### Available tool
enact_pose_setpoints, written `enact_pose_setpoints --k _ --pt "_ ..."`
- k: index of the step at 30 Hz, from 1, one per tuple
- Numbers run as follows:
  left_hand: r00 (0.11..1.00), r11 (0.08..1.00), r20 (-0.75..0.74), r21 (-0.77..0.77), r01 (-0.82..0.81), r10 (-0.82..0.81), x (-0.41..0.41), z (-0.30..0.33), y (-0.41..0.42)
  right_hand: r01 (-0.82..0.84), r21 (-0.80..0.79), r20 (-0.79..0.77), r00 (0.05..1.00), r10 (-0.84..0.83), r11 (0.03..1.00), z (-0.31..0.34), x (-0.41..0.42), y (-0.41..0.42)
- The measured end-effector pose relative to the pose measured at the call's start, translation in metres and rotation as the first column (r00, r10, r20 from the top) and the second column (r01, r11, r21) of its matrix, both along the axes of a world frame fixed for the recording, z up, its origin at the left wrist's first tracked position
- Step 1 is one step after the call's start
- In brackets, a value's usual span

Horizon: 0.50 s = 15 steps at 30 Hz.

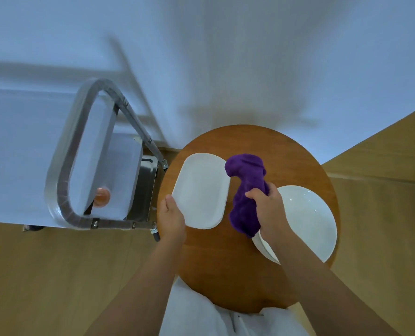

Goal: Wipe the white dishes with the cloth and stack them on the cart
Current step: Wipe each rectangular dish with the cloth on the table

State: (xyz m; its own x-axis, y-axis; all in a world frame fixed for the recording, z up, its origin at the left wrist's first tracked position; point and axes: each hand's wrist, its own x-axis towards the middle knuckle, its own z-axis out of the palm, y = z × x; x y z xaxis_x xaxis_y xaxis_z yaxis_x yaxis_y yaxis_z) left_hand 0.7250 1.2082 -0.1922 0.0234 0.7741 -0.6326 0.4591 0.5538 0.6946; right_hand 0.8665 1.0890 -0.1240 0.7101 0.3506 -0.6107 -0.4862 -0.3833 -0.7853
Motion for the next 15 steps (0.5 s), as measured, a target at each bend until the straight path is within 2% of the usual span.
enact_pose_setpoints --k 6,10,13,15 --pt "0.963 0.996 0.268 -0.093 0.015 0.01 0.002 0.054 -0.024 0.03 0.066 0.237 0.971 -0.045 0.997 0.035 -0.001 0.002" --pt "0.913 0.996 0.406 -0.054 0.073 -0.045 0.001 0.088 -0.041 0.022 0.101 0.337 0.94 -0.055 0.995 0.049 -0.004 0.001" --pt "0.889 0.994 0.452 -0.028 0.103 -0.079 -0.003 0.104 -0.05 0.002 0.092 0.455 0.889 -0.043 0.996 0.058 -0.006 0.002" --pt "0.884 0.993 0.455 -0.003 0.119 -0.104 -0.004 0.114 -0.057 -0.01 0.025 0.545 0.838 -0.006 1.0 0.063 -0.006 0.005"
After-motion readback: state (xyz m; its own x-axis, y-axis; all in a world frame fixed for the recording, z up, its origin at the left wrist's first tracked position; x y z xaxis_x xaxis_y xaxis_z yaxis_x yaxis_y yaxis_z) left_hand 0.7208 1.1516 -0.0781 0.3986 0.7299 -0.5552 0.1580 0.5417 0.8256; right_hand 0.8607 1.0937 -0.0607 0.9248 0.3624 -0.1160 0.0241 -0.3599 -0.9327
